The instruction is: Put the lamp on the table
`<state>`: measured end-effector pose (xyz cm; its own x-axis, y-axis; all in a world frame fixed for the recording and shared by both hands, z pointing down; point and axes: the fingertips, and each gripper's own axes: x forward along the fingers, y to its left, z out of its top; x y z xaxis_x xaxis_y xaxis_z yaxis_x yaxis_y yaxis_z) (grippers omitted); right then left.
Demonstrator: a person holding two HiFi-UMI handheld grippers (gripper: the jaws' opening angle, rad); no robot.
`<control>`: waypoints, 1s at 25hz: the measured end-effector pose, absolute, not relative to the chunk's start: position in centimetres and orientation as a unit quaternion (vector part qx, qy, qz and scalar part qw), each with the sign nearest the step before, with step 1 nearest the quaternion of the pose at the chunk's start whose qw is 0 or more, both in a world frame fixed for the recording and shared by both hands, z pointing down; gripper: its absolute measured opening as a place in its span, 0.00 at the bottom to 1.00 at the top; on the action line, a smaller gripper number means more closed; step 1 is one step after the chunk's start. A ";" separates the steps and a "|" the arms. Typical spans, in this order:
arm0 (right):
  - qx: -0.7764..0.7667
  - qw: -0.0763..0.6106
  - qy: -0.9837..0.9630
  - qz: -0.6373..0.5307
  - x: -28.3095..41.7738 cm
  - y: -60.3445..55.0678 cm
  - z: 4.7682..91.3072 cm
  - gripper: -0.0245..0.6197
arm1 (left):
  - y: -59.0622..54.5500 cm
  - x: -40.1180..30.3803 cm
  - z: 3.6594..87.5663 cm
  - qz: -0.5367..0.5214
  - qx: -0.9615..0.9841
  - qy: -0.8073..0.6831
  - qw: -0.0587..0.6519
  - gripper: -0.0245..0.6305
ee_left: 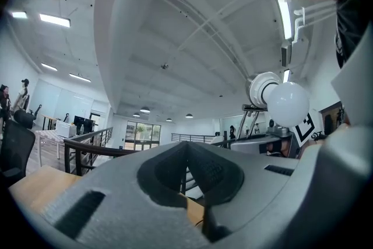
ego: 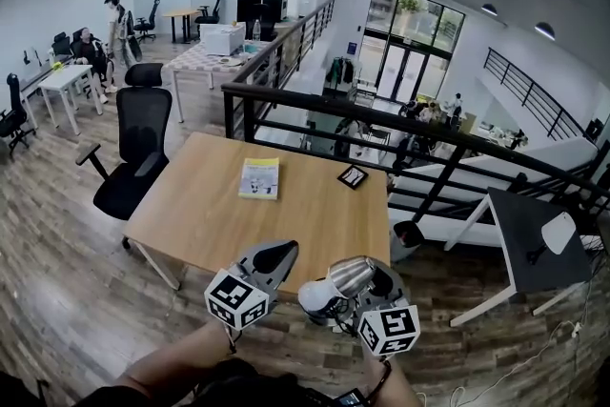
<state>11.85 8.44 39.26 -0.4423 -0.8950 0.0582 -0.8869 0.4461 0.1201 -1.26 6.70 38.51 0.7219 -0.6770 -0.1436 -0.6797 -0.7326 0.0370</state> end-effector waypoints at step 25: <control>0.535 0.068 -0.842 -0.024 16.2 1.1 40.9 0.11 | -0.9 3.6 41.1 0.072 -0.937 0.342 -0.010 0.05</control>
